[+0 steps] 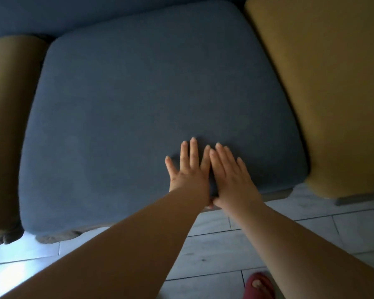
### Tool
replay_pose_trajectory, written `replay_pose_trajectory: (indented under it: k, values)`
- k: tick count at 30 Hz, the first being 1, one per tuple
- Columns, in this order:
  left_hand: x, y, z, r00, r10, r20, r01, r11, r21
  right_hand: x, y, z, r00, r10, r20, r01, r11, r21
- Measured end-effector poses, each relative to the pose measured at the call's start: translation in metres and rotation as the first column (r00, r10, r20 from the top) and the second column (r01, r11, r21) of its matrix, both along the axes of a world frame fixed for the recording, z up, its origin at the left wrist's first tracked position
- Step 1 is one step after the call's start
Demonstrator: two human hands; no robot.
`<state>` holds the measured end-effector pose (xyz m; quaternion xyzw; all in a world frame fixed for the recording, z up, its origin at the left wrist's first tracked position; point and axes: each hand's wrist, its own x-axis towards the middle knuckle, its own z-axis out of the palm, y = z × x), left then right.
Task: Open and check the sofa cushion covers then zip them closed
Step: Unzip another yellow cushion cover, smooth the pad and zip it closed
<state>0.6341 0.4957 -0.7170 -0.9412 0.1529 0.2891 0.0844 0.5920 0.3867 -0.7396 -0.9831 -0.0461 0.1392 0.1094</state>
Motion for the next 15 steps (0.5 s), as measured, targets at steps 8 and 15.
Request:
replay_pose_trajectory:
  k: [8, 15]
  values:
    - [0.011, -0.127, -0.002, 0.991, -0.12, -0.061, 0.124, 0.99, 0.069, -0.005, -0.134, -0.005, 0.895, -0.378, -0.238, 0.394, 0.919, 0.02]
    - [0.018, -0.155, -0.015, 0.991, -0.001, -0.134, 0.032, 0.973, 0.229, 0.005, -0.143, -0.019, 0.906, -0.321, -0.277, 0.355, 0.932, 0.079]
